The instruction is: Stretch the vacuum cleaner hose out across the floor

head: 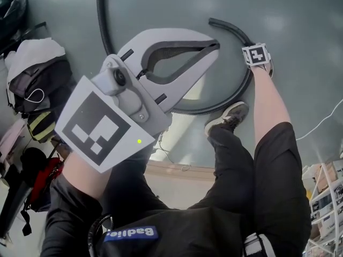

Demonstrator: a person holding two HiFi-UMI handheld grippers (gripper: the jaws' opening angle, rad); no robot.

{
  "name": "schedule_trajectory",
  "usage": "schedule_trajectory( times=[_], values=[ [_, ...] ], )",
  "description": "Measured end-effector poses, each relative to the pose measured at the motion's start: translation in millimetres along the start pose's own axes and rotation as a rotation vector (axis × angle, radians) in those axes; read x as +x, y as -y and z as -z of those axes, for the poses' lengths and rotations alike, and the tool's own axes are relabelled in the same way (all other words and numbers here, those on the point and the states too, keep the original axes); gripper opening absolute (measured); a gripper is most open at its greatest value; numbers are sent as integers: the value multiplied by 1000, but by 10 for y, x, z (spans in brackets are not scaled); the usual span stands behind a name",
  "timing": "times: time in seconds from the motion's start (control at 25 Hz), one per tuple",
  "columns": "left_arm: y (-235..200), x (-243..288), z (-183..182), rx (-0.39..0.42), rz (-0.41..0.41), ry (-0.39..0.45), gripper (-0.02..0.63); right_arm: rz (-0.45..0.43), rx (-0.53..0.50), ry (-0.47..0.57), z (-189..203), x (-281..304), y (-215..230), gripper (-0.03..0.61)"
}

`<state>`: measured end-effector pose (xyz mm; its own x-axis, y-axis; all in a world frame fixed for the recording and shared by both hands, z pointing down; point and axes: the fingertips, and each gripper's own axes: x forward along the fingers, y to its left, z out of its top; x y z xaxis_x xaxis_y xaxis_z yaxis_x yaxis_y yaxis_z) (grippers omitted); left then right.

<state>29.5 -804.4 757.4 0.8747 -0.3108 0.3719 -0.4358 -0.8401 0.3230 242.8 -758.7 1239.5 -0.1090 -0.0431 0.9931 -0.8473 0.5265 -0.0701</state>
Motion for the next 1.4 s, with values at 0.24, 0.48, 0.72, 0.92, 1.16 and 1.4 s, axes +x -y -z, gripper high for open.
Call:
schedule_trajectory(
  times=[0.24,0.48,0.72,0.92,1.16,1.4],
  values=[
    [172,-244,-289,-33,-26,26,-5,-55,-5,34,-7,-675,-385,176],
    [719,-722,-1153,-55,-26,25,-5,21,8,148,-252,-2217,-455,176],
    [1411,-1286,-2467,-9,-30,29,-5,-31,53,211,-264,-3872,-676,176],
    [2114,-1708,-3663,-17,-98,90,-5,-64,28,309,-360,-5420,-792,176],
    [2729,-2179,-4409,57,-190,175,-5,-77,-49,442,-406,-6656,-1055,175],
    [3057,-2805,-4575,145,-91,257,-5,18,3,513,-232,-7265,-1495,176]
  ],
)
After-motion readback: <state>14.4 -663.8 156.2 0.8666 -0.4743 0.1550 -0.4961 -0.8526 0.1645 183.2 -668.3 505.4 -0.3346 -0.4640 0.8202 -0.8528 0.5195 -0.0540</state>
